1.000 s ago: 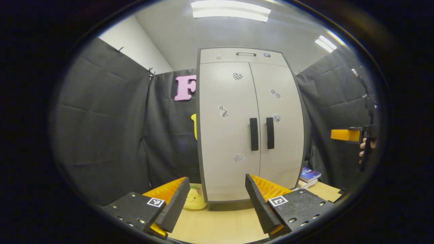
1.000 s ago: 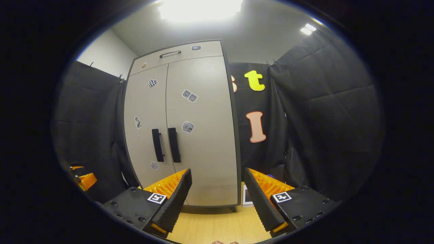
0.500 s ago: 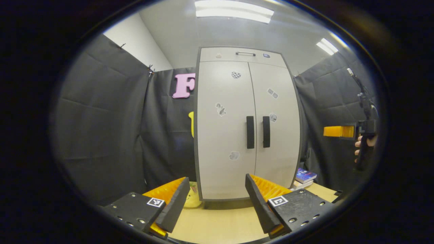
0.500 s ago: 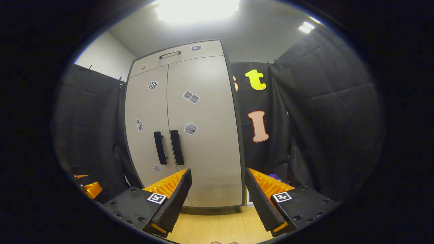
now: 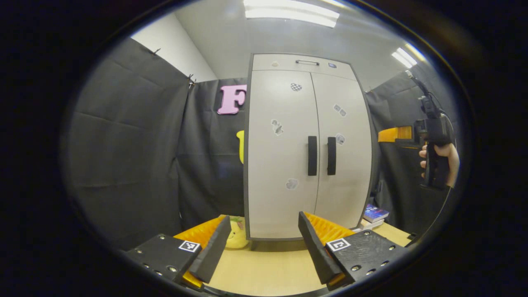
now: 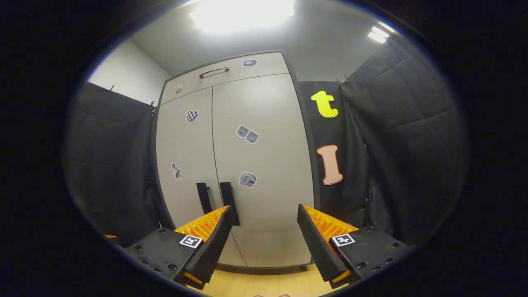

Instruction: Open the right door of the double-door shoe cabinet with the right hand, and open the left door with the left hand.

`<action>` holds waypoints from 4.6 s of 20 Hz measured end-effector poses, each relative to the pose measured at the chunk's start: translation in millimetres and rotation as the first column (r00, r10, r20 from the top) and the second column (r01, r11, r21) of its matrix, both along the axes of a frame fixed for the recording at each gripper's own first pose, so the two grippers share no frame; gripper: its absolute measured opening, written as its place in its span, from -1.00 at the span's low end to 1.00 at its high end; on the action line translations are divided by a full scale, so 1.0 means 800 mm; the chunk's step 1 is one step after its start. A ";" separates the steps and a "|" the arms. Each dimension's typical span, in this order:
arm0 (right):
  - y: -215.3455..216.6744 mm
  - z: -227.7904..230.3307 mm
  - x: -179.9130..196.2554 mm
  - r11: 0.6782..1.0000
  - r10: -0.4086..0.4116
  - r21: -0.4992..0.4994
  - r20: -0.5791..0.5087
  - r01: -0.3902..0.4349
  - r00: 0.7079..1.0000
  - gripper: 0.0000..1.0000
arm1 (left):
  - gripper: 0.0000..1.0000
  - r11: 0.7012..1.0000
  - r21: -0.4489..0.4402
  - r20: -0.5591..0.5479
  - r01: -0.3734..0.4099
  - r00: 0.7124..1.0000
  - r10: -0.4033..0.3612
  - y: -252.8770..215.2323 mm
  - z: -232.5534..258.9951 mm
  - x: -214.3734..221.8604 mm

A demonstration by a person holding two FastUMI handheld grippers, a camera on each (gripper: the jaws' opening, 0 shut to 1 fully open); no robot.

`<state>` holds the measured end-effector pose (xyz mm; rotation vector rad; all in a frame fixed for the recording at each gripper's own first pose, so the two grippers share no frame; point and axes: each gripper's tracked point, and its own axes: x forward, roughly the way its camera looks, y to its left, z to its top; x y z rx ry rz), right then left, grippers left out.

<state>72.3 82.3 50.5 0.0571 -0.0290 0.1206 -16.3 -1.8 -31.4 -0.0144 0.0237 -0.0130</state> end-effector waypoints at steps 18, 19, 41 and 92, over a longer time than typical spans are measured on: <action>0.114 -0.031 0.160 0.998 0.027 -0.063 -0.034 -0.029 0.999 0.95 | 0.89 0.993 0.022 -0.088 -0.115 0.989 0.117 0.079 -0.046 0.012; 0.116 -0.038 0.166 0.997 0.020 -0.069 -0.049 -0.024 0.999 0.95 | 0.87 0.992 0.015 -0.098 -0.128 0.987 0.129 0.086 -0.051 0.011; 0.123 -0.091 0.197 0.988 0.104 -0.090 -0.184 -0.122 0.978 -0.81 | 0.89 0.997 0.017 -0.123 -0.081 0.989 0.083 0.068 -0.061 0.034; 0.012 -0.068 0.085 0.943 0.322 0.005 -0.272 -0.334 0.907 -0.88 | 0.89 0.984 -0.025 -0.141 -0.176 0.975 0.171 -0.131 -0.019 -0.043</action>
